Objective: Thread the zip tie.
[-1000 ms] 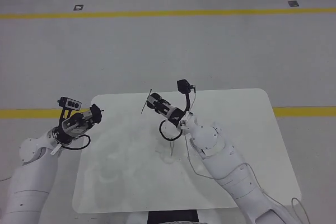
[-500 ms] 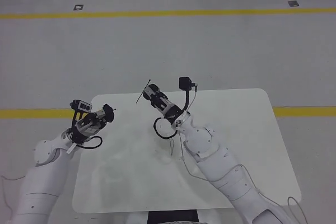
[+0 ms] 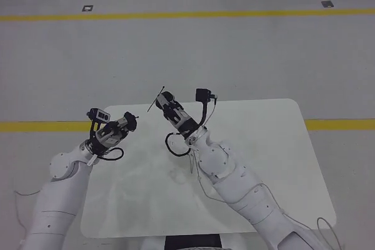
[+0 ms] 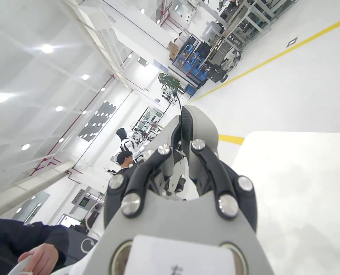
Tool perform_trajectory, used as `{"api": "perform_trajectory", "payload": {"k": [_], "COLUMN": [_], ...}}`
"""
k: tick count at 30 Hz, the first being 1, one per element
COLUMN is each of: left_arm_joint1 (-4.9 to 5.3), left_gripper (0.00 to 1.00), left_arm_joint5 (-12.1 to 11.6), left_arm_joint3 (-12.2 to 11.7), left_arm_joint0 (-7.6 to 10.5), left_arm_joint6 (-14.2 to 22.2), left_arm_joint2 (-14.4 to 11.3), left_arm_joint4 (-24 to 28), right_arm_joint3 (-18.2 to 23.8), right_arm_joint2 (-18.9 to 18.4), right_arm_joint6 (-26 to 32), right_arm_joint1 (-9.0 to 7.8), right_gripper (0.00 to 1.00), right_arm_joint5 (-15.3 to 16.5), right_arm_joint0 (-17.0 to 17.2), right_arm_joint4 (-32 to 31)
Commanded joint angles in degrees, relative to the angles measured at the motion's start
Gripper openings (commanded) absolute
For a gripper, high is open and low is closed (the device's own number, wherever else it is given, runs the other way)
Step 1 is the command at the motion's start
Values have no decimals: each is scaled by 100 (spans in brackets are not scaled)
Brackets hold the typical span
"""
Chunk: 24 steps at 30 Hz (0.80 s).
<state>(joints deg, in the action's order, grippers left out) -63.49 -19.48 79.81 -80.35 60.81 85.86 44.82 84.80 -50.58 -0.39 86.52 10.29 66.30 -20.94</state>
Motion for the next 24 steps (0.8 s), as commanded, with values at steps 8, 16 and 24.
{"api": "perform_trajectory", "payload": {"k": [8, 16, 24], "left_arm_joint1": [-87, -102, -102], "left_gripper": [0, 0, 0], "left_arm_joint5": [0, 0, 0], "left_arm_joint3": [65, 56, 56], "left_arm_joint0": [75, 95, 95], "left_arm_joint6": [-484, -504, -504], "left_arm_joint2": [-186, -187, -187], "left_arm_joint4": [-250, -300, -300], "right_arm_joint3": [78, 117, 110], "right_arm_joint2": [69, 56, 67], "right_arm_joint6": [-99, -106, -115], "right_arm_joint1": [23, 20, 47], "right_gripper": [0, 0, 0], "right_arm_joint5": [-42, -47, 7], "right_arm_joint0": [77, 101, 94], "right_arm_joint4": [-443, -477, -639]}}
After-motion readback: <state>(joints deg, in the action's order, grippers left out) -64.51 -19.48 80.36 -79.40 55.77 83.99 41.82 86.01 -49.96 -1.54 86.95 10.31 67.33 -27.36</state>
